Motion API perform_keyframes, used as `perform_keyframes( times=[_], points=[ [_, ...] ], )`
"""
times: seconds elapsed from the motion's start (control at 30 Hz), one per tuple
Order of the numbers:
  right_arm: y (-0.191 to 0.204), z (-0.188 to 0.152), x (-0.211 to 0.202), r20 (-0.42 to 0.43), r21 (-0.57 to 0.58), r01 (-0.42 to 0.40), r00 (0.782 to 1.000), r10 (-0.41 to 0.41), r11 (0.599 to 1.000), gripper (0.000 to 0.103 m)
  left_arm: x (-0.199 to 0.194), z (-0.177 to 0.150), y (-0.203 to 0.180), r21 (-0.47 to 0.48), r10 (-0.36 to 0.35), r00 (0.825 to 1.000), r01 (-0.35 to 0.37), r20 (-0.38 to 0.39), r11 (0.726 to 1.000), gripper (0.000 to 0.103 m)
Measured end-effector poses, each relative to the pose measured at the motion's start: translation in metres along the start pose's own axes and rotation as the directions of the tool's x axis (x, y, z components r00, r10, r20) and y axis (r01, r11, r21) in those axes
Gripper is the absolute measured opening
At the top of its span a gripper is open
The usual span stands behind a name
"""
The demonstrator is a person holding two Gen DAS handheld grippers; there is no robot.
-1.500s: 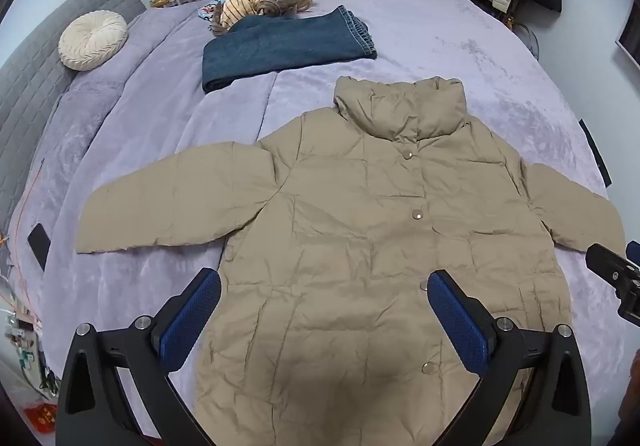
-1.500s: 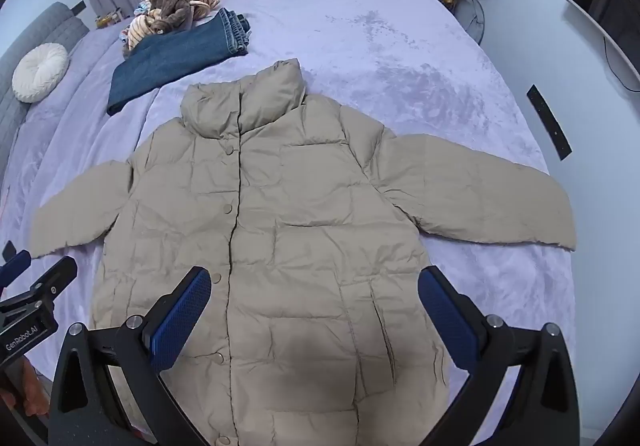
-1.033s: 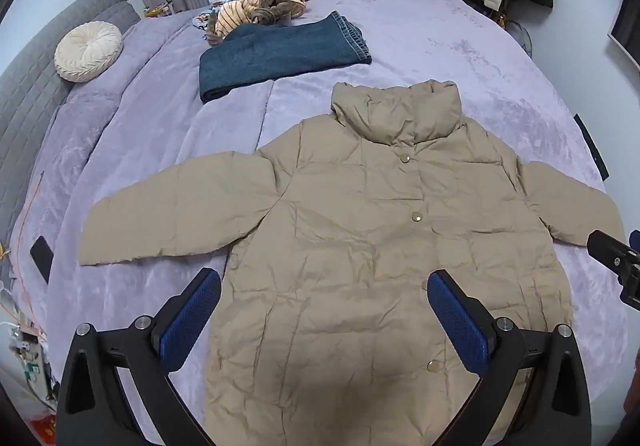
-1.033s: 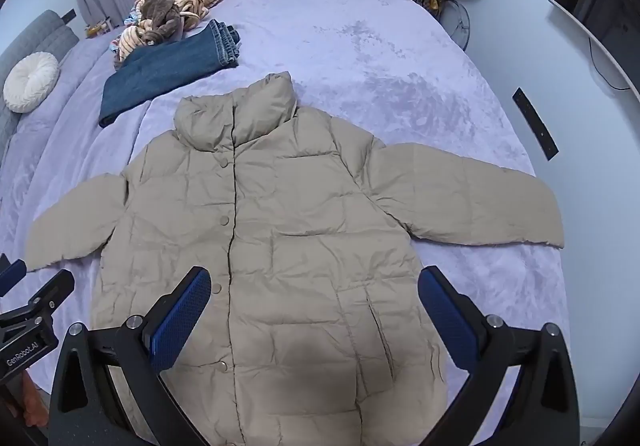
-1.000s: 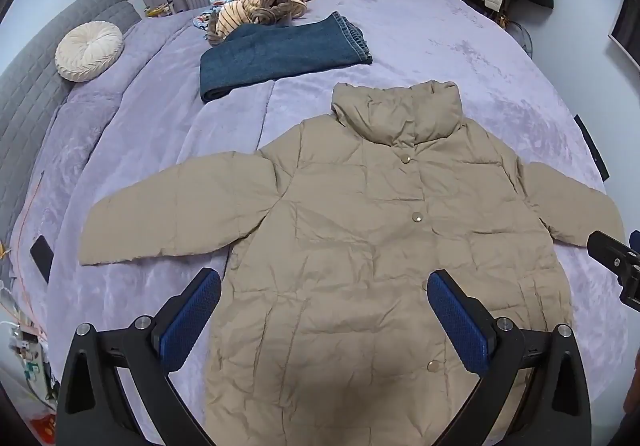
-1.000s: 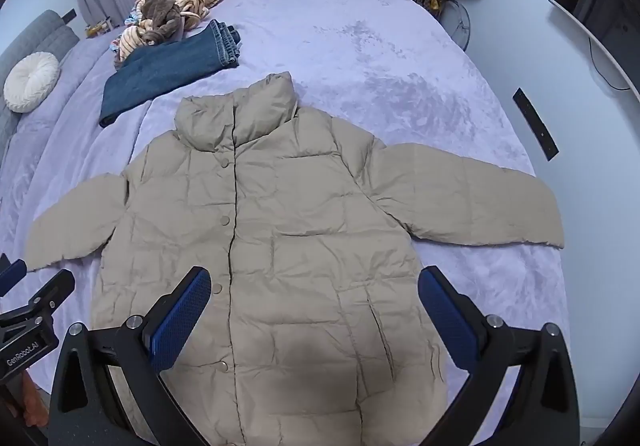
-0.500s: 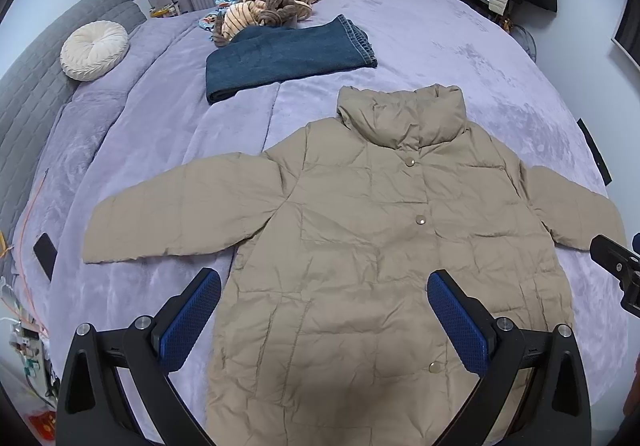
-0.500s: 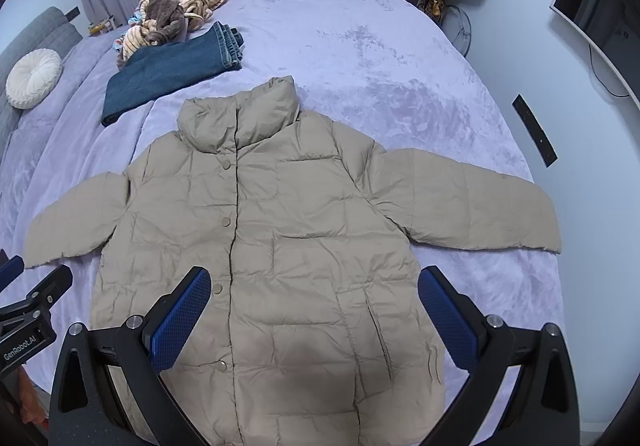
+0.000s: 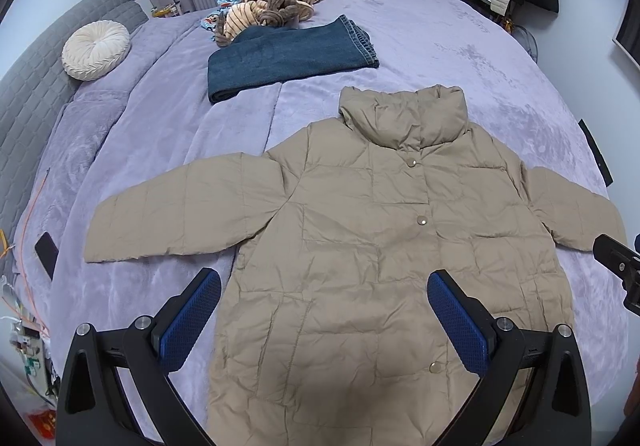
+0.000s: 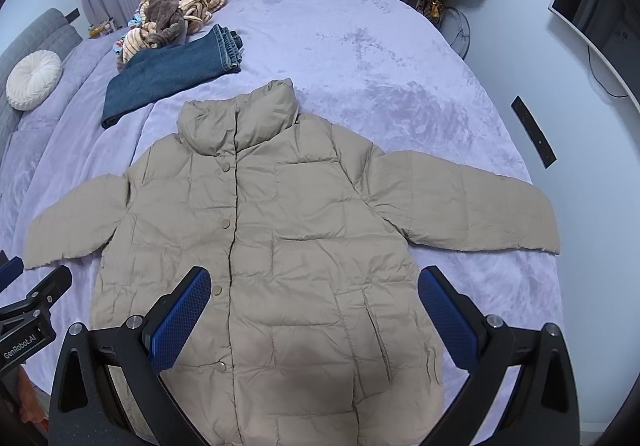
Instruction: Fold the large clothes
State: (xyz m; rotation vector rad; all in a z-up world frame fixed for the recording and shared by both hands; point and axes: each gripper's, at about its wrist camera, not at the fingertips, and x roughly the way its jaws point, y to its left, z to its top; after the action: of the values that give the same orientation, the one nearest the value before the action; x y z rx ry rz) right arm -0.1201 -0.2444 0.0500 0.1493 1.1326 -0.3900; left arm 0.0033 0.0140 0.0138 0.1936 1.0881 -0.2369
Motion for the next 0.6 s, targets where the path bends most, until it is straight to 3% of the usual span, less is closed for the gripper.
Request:
perform_keyframes(
  times=[0.6],
  points=[
    [0.001,0.0009,-0.002,0.003,0.001,0.002,1.0,-0.002,1.0,0.103,-0.0005,0.001,0.001,0.001,0.001,1.0,-0.001,0.0,1.0,0.103]
  ],
)
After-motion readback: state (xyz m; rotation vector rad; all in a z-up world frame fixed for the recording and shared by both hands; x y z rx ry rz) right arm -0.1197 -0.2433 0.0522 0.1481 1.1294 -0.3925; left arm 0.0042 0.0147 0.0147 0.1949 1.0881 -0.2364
